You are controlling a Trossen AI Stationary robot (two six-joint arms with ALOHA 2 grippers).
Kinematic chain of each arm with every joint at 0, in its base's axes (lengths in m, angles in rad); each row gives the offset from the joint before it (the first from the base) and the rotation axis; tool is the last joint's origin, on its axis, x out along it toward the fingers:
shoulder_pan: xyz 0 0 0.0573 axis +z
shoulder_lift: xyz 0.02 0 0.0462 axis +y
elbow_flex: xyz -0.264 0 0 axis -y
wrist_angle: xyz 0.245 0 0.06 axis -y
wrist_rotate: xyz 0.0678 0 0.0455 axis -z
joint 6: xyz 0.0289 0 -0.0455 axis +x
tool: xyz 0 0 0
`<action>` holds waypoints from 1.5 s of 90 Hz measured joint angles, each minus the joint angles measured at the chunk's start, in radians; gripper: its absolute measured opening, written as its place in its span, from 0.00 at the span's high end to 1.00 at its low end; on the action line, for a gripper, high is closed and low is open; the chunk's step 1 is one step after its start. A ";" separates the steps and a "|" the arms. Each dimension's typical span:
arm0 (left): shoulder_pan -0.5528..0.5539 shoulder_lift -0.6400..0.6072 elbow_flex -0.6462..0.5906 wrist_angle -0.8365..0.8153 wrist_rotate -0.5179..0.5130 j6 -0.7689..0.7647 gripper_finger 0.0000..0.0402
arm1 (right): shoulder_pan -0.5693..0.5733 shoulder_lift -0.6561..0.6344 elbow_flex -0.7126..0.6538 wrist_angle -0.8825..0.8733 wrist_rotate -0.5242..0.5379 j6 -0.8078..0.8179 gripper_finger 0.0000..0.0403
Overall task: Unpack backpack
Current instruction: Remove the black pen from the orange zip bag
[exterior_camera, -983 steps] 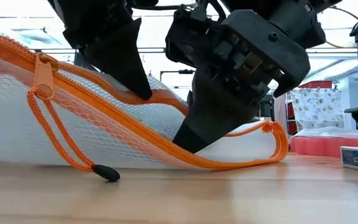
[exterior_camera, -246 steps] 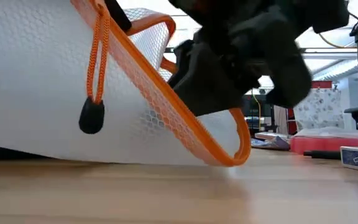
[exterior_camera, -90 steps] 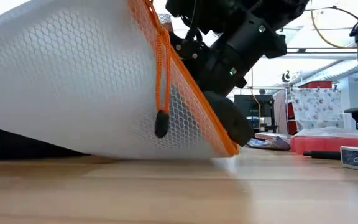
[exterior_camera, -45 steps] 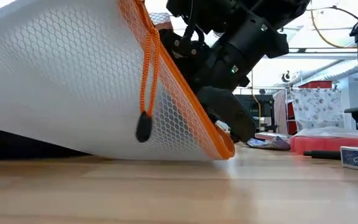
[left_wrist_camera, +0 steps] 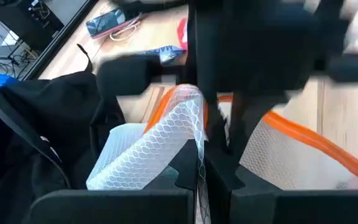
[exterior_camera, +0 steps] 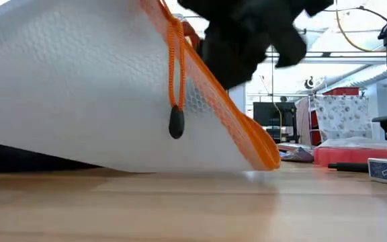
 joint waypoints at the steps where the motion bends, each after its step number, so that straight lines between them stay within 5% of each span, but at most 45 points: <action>1: 0.000 0.000 0.000 -0.001 0.000 0.000 1.00 | 0.002 -0.006 0.000 -0.009 0.000 0.003 0.96; 41: 0.014 0.000 0.000 -0.020 -0.022 0.000 1.00 | 0.115 -0.231 0.000 -0.180 -0.023 0.188 0.96; 77: 0.000 0.001 0.000 -0.029 -0.028 -0.026 1.00 | 0.220 -0.311 0.002 -0.262 -0.036 0.362 0.96; 115: -0.029 0.001 0.000 -0.025 -0.022 -0.052 1.00 | 0.300 -0.306 0.000 -0.809 0.025 0.965 0.96; 135: -0.030 0.001 0.000 -0.025 -0.022 -0.052 1.00 | 0.346 -0.306 -0.116 -0.794 0.070 1.187 0.96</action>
